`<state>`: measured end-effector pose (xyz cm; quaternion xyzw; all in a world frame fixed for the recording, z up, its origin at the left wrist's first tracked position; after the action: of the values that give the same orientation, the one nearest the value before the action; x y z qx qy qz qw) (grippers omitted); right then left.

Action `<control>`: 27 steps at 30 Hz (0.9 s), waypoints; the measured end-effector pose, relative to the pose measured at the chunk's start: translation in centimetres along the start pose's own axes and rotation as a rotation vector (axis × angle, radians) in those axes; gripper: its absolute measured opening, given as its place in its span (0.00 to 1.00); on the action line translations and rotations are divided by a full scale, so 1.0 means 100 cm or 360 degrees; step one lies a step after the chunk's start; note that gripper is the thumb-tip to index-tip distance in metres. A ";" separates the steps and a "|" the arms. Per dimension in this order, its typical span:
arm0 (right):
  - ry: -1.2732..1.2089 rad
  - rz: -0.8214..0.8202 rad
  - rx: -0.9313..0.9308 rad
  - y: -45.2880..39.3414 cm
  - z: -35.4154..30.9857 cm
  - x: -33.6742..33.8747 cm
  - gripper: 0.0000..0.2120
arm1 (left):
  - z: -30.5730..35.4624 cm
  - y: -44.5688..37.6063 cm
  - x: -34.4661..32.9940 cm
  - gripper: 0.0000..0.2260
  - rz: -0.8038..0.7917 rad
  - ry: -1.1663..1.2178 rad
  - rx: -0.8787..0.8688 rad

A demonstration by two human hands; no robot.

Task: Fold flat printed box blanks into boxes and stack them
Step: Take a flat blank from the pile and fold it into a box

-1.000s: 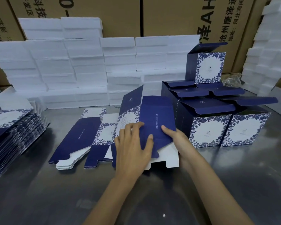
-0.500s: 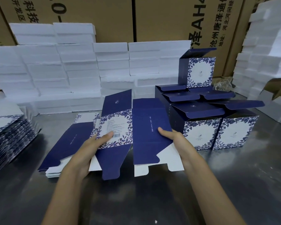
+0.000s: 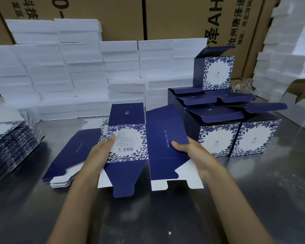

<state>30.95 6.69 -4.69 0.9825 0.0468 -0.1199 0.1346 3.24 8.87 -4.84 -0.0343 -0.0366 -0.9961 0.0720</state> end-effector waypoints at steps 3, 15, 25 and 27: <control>-0.0087 -0.0027 -0.0109 -0.002 0.007 0.003 0.11 | 0.004 0.001 -0.001 0.20 0.0010 -0.0105 -0.0130; -0.0009 0.0133 0.0053 -0.004 -0.002 0.008 0.18 | 0.022 0.015 -0.005 0.12 0.0031 0.0018 -0.0334; -0.0082 0.0079 0.0009 0.009 -0.013 0.005 0.13 | 0.028 0.007 -0.005 0.29 0.0212 -0.0471 -0.0640; -0.0151 0.0082 -0.0045 0.011 -0.010 0.006 0.15 | 0.031 0.009 -0.022 0.29 0.0028 -0.0507 -0.0686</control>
<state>31.85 5.99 -3.64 0.9746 0.0167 -0.1622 0.1536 5.74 8.56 -1.88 -0.2054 0.1659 -0.9623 0.0648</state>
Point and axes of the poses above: each hand's wrist, its own y-axis away from the middle knuckle, its own x-axis out of the back of the hand, z = x × y, the point moved 10 cm from there along -y, towards the middle knuckle, and after that the axes turned 7 degrees about -x, right-handed, at the moved point
